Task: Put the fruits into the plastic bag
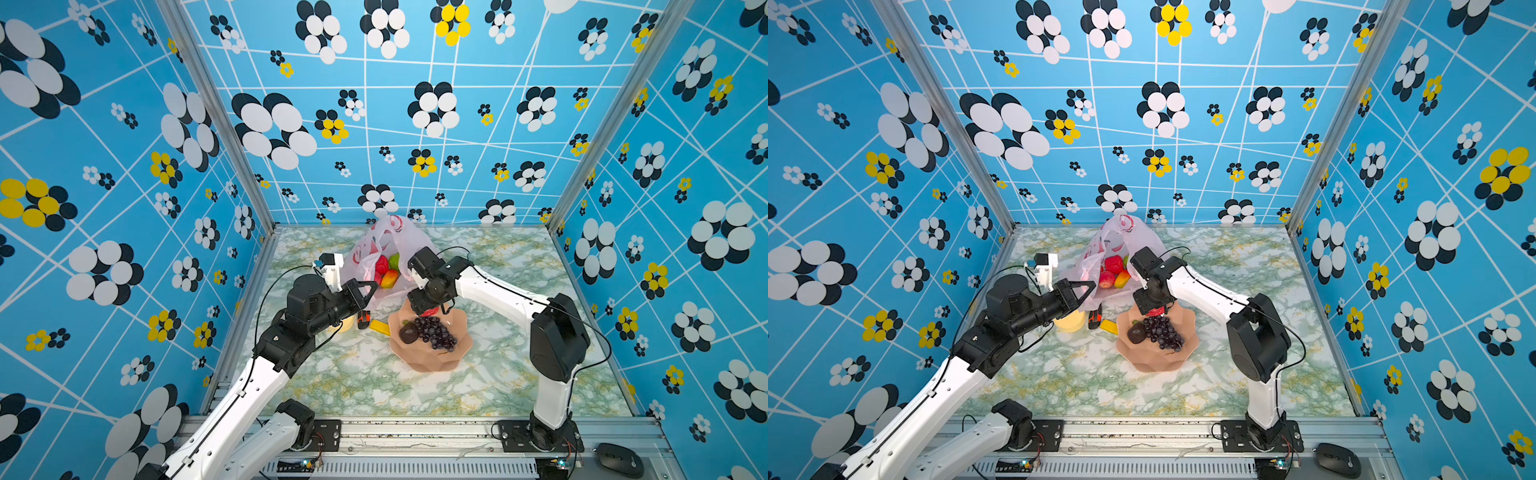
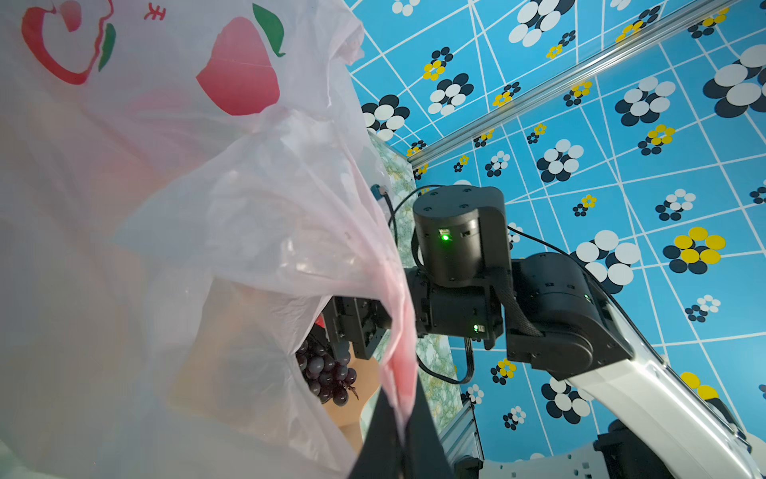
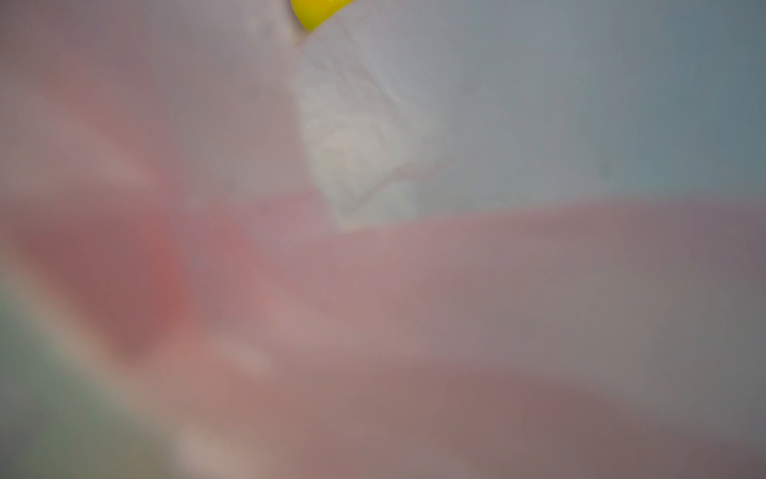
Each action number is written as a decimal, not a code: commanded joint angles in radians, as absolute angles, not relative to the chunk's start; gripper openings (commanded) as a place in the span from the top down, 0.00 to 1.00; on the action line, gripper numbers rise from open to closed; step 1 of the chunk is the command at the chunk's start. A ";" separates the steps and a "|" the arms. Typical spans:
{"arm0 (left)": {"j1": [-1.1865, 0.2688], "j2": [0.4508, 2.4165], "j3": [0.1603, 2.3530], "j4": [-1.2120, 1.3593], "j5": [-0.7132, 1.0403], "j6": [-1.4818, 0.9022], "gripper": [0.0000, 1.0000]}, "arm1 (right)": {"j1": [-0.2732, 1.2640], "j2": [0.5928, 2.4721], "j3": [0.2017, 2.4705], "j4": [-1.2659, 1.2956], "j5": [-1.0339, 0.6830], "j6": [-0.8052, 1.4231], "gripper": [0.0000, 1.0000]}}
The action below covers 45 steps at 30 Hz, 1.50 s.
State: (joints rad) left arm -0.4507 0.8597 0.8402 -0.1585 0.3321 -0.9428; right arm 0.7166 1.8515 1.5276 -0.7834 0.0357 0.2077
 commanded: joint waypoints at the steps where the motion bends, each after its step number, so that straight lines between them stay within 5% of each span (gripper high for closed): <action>1: -0.440 0.845 0.834 -0.168 0.330 -0.948 1.00 | 0.687 1.747 1.461 -0.723 -0.022 0.275 0.32; 10: -0.442 0.850 0.833 -0.167 0.351 -0.950 1.00 | 0.577 1.411 1.188 -0.500 -0.314 0.539 0.35; 20: -0.442 0.886 0.861 -0.169 0.389 -0.939 1.00 | 0.572 1.186 1.235 -0.475 -0.345 0.641 0.35; 39: -0.464 0.937 0.901 -0.139 0.403 -0.948 1.00 | 0.596 1.800 1.665 -0.323 -0.535 0.685 0.36; 45: -0.502 0.952 0.894 -0.115 0.378 -0.936 1.00 | 0.608 1.992 1.813 -0.342 -0.435 0.738 0.36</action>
